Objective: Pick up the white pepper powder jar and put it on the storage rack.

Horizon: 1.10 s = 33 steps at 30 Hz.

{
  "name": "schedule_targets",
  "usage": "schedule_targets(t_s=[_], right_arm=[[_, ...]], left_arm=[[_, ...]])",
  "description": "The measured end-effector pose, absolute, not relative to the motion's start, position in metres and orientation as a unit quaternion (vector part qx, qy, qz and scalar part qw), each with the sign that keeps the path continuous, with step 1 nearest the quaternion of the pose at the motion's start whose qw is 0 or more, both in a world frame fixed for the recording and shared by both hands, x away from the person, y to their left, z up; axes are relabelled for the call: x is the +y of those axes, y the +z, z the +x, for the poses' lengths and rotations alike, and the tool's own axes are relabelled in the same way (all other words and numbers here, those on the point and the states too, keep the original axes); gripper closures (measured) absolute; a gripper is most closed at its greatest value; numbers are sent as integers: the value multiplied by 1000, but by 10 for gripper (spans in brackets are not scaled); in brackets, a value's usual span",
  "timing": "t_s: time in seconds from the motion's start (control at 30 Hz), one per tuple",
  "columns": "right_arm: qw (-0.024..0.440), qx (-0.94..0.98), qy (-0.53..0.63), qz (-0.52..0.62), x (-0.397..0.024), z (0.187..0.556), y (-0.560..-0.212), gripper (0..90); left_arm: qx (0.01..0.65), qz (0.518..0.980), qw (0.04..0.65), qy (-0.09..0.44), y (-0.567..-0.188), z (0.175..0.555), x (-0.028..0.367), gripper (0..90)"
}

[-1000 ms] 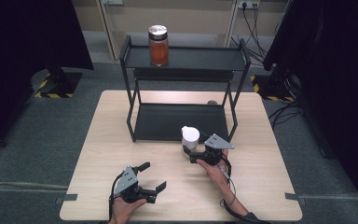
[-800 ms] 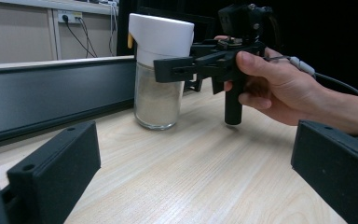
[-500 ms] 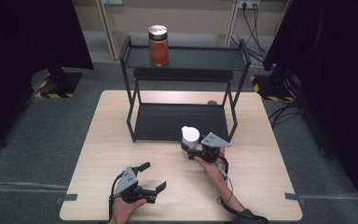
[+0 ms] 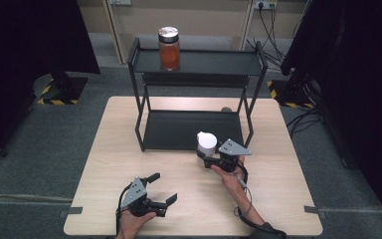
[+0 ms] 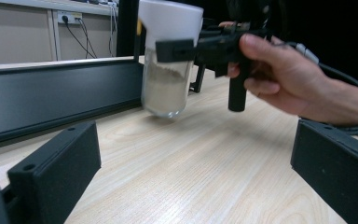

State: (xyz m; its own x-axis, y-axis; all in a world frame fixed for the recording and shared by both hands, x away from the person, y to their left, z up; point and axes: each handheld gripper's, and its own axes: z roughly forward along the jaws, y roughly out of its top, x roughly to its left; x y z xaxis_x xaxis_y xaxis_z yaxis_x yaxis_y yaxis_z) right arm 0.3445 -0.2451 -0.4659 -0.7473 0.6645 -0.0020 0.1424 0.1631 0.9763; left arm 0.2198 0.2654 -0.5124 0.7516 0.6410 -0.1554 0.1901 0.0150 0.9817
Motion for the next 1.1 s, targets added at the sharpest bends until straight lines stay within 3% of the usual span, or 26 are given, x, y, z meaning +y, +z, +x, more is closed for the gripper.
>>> schedule_targets(t_s=[0.5, 1.1], right_arm=[[223, 714, 603, 279, -268, 339, -416, 309], [208, 720, 608, 262, -267, 351, -350, 309]], left_arm=[[308, 679, 643, 175, -512, 220, 265, 8], [308, 679, 643, 175, -512, 220, 265, 8]])
